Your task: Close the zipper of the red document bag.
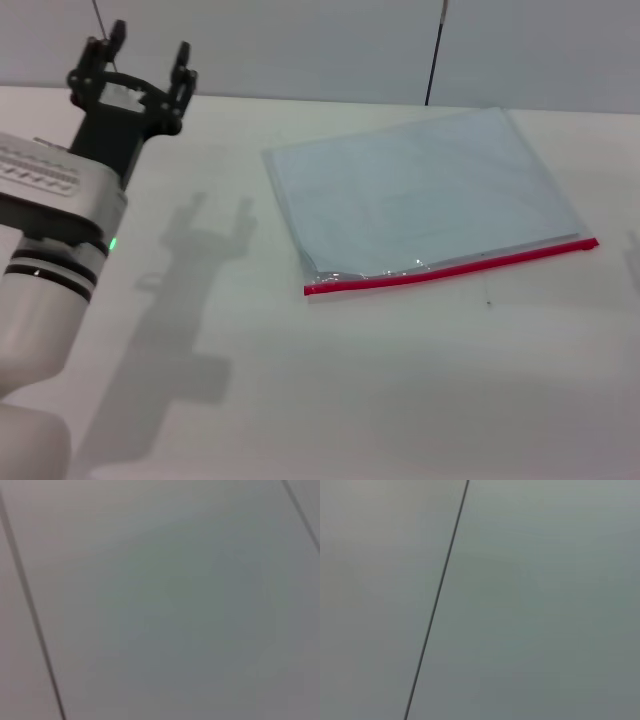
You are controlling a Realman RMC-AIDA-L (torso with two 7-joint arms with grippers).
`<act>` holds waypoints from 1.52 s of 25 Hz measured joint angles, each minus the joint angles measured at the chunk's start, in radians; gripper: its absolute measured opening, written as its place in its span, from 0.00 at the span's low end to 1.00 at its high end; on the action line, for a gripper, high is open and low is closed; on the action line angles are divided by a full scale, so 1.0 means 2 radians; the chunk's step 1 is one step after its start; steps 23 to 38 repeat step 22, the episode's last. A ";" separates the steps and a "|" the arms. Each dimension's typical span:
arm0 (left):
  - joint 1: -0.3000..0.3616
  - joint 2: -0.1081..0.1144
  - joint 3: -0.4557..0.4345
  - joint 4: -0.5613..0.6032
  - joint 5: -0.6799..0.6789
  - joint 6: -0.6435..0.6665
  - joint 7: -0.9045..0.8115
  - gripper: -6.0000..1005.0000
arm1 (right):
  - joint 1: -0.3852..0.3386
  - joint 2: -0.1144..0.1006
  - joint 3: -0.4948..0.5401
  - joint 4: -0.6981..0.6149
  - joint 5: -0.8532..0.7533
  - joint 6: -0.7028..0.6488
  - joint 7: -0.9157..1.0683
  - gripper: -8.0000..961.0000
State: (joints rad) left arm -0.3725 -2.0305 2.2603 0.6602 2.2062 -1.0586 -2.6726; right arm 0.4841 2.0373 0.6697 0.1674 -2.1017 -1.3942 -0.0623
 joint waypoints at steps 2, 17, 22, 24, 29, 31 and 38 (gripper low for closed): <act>-0.003 0.000 -0.003 -0.012 -0.005 -0.011 -0.032 0.68 | -0.003 0.000 0.001 -0.001 0.000 -0.010 0.014 0.63; -0.010 0.000 -0.001 -0.045 -0.017 -0.046 -0.095 0.67 | -0.004 0.001 -0.004 -0.001 0.008 -0.025 0.041 0.62; -0.010 0.000 -0.001 -0.045 -0.017 -0.044 -0.095 0.66 | -0.003 0.001 -0.004 -0.001 0.008 -0.024 0.041 0.62; -0.010 0.000 -0.001 -0.045 -0.017 -0.044 -0.095 0.66 | -0.003 0.001 -0.004 -0.001 0.008 -0.024 0.041 0.62; -0.010 0.000 -0.001 -0.045 -0.017 -0.044 -0.095 0.66 | -0.003 0.001 -0.004 -0.001 0.008 -0.024 0.041 0.62; -0.010 0.000 -0.001 -0.045 -0.017 -0.044 -0.095 0.66 | -0.003 0.001 -0.004 -0.001 0.008 -0.024 0.041 0.62; -0.010 0.000 -0.001 -0.045 -0.017 -0.044 -0.095 0.66 | -0.003 0.001 -0.004 -0.001 0.008 -0.024 0.041 0.62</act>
